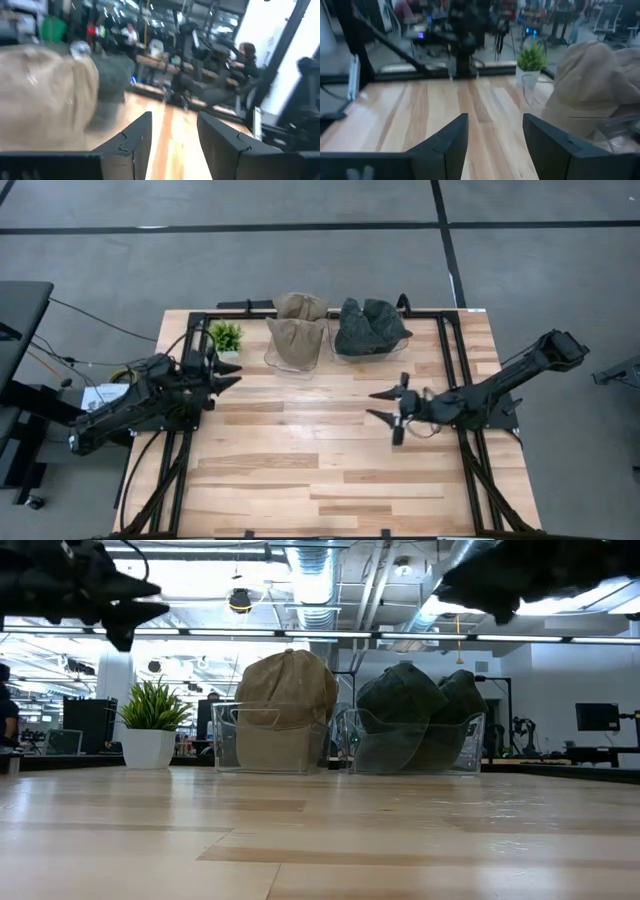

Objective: Pick & Place hat
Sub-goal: Return to Home Position

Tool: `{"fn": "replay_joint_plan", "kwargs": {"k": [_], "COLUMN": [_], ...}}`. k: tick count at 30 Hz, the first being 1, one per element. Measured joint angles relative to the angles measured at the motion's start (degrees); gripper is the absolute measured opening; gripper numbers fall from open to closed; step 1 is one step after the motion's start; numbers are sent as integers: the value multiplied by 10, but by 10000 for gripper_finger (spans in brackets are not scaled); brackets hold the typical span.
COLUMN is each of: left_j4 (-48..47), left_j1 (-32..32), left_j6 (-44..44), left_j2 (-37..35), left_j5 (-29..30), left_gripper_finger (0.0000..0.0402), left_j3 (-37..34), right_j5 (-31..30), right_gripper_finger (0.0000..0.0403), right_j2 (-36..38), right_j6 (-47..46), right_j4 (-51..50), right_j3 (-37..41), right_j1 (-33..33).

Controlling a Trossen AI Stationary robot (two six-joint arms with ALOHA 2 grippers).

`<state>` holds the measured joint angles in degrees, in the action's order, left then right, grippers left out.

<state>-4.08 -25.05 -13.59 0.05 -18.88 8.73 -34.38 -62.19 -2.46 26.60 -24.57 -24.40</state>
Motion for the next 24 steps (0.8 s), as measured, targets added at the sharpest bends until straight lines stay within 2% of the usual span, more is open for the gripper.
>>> {"fn": "replay_joint_plan", "kwargs": {"k": [7, 12, 17, 21, 24], "left_j4": [-23, -23, -23, -21, -20], "left_j1": [33, 53, 64, 67, 67], "left_j6": [0, 12, 13, 13, 22], "left_j2": [0, 0, 0, 0, 0], "left_j5": [-16, -7, -7, -7, -6], "left_gripper_finger": [154, 154, 154, 154, 154], "left_j3": [-3, -3, -3, -15, -26], "right_j5": [53, 100, 177, 195, 249], "right_gripper_finger": [177, 178, 176, 178, 178], "right_j2": [174, 329, 482, 592, 621], "right_j6": [25, 43, 31, 11, 37], "right_j4": [95, 77, -83, -230, -237], "right_j3": [159, 226, 241, 241, 240], "right_j1": [15, 60, 119, 160, 185]}}
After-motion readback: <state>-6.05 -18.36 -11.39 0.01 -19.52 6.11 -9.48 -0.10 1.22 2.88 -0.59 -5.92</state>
